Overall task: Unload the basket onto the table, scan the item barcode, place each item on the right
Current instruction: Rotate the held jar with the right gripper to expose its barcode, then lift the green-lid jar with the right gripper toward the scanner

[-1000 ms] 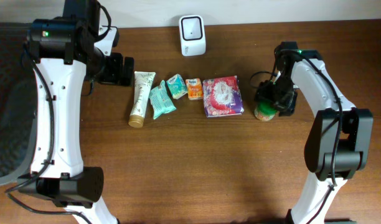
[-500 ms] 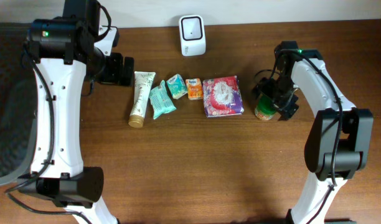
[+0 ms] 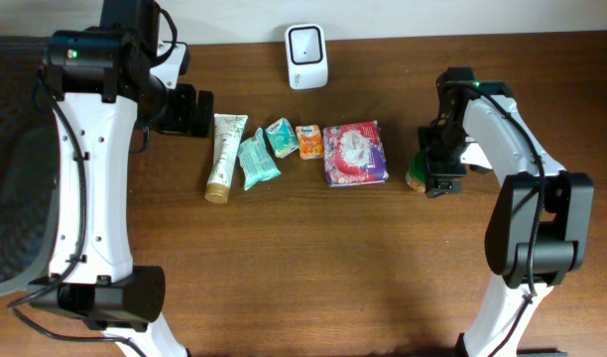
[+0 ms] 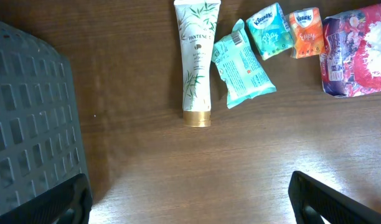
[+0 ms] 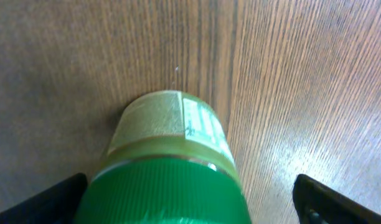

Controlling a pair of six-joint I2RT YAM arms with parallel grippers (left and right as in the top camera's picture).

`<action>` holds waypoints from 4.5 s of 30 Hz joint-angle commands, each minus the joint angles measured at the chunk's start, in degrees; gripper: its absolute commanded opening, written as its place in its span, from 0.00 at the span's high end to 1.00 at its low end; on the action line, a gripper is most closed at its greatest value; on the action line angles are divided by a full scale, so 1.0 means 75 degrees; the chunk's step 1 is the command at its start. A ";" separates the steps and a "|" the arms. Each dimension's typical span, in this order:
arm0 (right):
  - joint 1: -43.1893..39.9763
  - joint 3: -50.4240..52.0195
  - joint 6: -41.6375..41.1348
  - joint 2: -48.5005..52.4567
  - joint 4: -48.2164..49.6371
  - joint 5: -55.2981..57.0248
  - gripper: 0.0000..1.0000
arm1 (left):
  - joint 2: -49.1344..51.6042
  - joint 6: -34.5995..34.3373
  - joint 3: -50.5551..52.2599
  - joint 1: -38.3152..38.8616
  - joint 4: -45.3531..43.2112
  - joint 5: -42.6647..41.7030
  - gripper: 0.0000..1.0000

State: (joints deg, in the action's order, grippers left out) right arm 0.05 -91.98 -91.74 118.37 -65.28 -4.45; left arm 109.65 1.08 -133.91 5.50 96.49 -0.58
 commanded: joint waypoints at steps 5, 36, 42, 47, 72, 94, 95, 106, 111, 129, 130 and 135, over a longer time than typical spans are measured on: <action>0.0050 0.0507 0.0000 0.0012 0.0274 -0.0146 0.22 | -0.0067 0.0090 0.0009 -0.0006 0.0006 0.0052 0.01; -0.0052 0.0221 0.3072 0.0009 -0.0128 -0.0562 0.01 | -0.0067 0.0090 0.0006 -0.0006 0.0006 0.0052 0.01; -0.0510 0.0277 0.2640 0.0012 -0.0096 -0.0836 0.01 | -0.0067 0.0090 0.0006 -0.0006 0.0006 0.0052 0.01; -0.0364 0.0638 0.1731 0.0012 0.0064 -0.0807 0.09 | -0.0067 0.0090 0.0009 -0.0006 0.0006 0.0052 0.01; -0.0353 0.0720 0.8652 0.0009 -0.0303 -0.0463 0.01 | -0.0067 0.0090 0.0009 -0.0006 0.0006 0.0052 0.01; -0.0105 0.0315 0.7201 -0.0003 -0.0545 -0.0510 0.12 | -0.0067 0.0090 0.0009 -0.0006 0.0006 0.0052 0.01; -0.0114 0.0248 0.7201 -0.0003 -0.0609 -0.0391 0.11 | -0.0067 0.0090 0.0009 -0.0006 0.0006 0.0052 0.01; -0.0099 0.0248 0.7195 -0.0003 -0.0755 0.0055 0.08 | -0.0067 0.0090 0.0009 -0.0006 0.0006 0.0052 0.01; -0.0067 0.0268 0.7198 -0.0003 -0.0755 0.0026 0.08 | -0.0067 0.0090 0.0009 -0.0006 0.0006 0.0052 0.01; 0.0093 -0.0254 0.7997 -0.0003 -0.1172 0.0041 0.36 | -0.0067 0.0090 0.0006 -0.0006 0.0006 0.0052 0.01; 0.0093 -0.0408 0.8035 -0.0003 -0.1279 0.0023 0.36 | -0.0067 0.0090 0.0009 -0.0006 0.0006 0.0052 0.01; 0.0102 -0.1416 0.8032 -0.0003 -0.1413 -0.0140 0.36 | -0.0067 0.0090 0.0009 -0.0006 0.0006 0.0055 0.01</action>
State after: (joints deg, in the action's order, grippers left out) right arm 0.49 -97.23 -32.42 118.37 -75.68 -4.16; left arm 109.65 1.08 -133.91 5.50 96.47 -0.58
